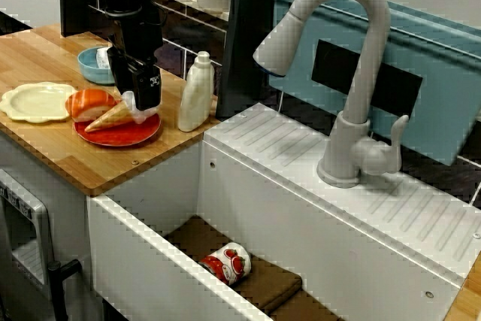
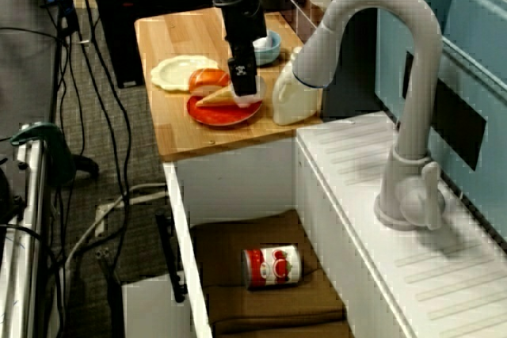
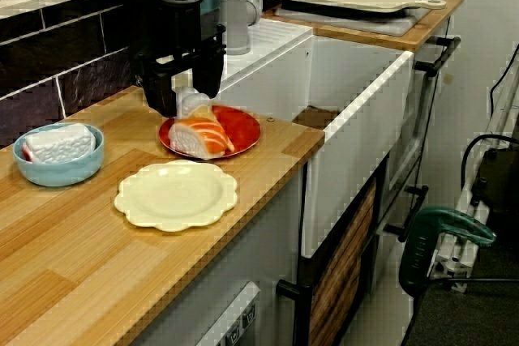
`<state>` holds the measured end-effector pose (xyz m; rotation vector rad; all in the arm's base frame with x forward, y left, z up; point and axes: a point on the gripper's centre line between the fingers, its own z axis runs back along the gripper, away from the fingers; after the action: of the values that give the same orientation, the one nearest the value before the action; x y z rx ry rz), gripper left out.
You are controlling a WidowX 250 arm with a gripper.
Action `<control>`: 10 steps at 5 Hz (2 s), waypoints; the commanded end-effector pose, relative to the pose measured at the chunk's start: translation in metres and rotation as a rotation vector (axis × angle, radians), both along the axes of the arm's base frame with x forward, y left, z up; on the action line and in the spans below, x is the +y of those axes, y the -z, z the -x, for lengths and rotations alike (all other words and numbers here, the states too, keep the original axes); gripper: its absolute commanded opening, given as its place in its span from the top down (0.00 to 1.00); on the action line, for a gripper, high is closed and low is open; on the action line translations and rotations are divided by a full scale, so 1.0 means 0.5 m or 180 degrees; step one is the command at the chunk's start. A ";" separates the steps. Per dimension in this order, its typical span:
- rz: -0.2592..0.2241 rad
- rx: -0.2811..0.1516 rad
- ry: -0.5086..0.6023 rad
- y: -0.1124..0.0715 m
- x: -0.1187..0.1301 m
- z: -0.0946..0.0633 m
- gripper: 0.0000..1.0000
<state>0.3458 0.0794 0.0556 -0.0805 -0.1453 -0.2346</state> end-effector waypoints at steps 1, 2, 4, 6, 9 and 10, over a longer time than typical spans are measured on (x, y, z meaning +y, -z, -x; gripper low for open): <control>-0.0089 -0.0077 -0.0073 -0.008 -0.002 -0.018 0.00; -0.0129 -0.0048 -0.0096 0.003 -0.002 -0.022 0.00; -0.0136 0.0011 -0.0185 0.002 0.008 -0.024 1.00; 0.0035 0.0089 -0.0255 -0.043 0.035 -0.021 1.00; 0.0345 0.0198 -0.0514 -0.102 0.097 -0.018 1.00; 0.0253 0.0243 -0.0493 -0.109 0.113 -0.014 1.00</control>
<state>0.3454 0.1307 0.0924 -0.1797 -0.0357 -0.0589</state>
